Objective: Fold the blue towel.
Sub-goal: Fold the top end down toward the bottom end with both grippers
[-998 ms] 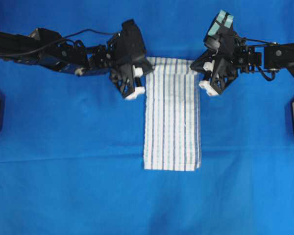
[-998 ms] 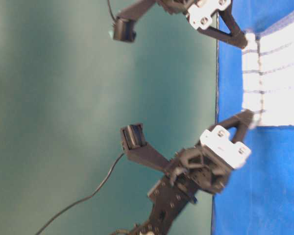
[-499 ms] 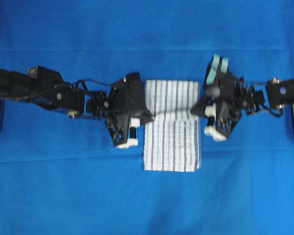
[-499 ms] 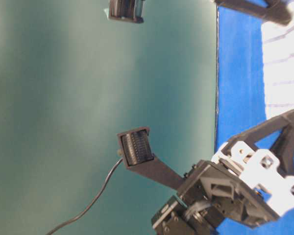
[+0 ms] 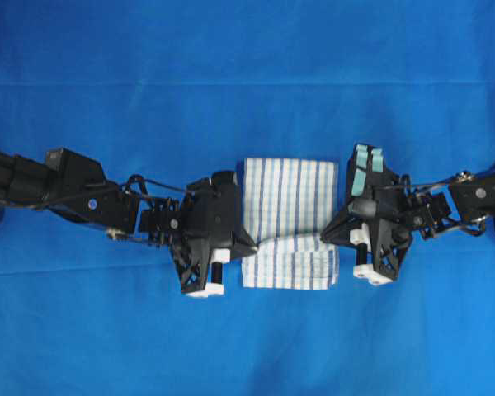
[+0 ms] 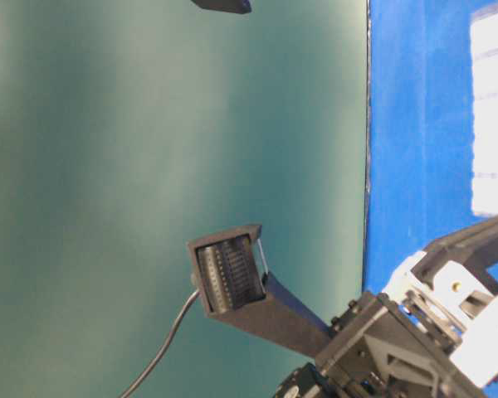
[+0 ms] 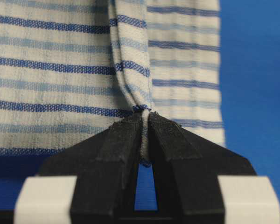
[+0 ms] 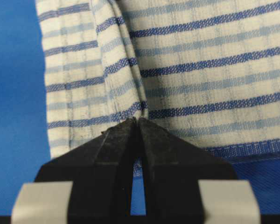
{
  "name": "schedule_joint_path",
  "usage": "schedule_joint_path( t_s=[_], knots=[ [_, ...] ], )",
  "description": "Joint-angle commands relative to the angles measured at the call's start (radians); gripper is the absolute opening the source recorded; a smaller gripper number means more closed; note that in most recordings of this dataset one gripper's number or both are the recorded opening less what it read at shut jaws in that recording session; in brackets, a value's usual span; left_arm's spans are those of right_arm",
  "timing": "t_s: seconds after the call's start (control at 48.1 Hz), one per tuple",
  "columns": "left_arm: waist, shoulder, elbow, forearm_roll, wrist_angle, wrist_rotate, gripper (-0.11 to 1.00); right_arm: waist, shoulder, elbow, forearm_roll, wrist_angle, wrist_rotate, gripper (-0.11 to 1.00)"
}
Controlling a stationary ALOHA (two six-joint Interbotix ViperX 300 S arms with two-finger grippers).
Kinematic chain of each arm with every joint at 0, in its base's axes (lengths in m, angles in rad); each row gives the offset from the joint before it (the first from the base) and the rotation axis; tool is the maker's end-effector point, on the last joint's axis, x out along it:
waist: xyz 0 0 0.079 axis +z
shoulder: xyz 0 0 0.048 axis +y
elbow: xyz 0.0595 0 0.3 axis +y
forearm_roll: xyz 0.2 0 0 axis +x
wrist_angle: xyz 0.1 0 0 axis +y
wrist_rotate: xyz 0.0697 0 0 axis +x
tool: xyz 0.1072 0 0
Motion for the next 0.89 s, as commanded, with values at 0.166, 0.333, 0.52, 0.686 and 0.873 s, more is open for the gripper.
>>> schedule_joint_path(
  t_s=[0.166,0.333,0.52,0.686,0.873],
  knots=[
    [-0.014,-0.02,-0.025,-0.002,0.002,0.0,0.03,0.018,-0.003,-0.017,0.003,0.002,-0.002,0.04],
    [-0.015,-0.02,-0.026,-0.002,0.005,0.0,0.03,0.034,-0.002,-0.018,0.005,0.002,0.0,0.04],
    [-0.015,-0.02,-0.028,-0.002,0.006,-0.003,0.03,0.046,0.005,-0.028,0.005,0.002,0.0,0.04],
    [-0.017,-0.02,-0.031,-0.002,0.006,-0.003,0.06,0.06,0.009,-0.034,0.005,0.002,0.0,0.05],
    [-0.02,-0.034,-0.031,-0.002,0.015,-0.003,0.5,0.078,0.006,-0.04,0.015,0.008,0.011,0.37]
  ],
)
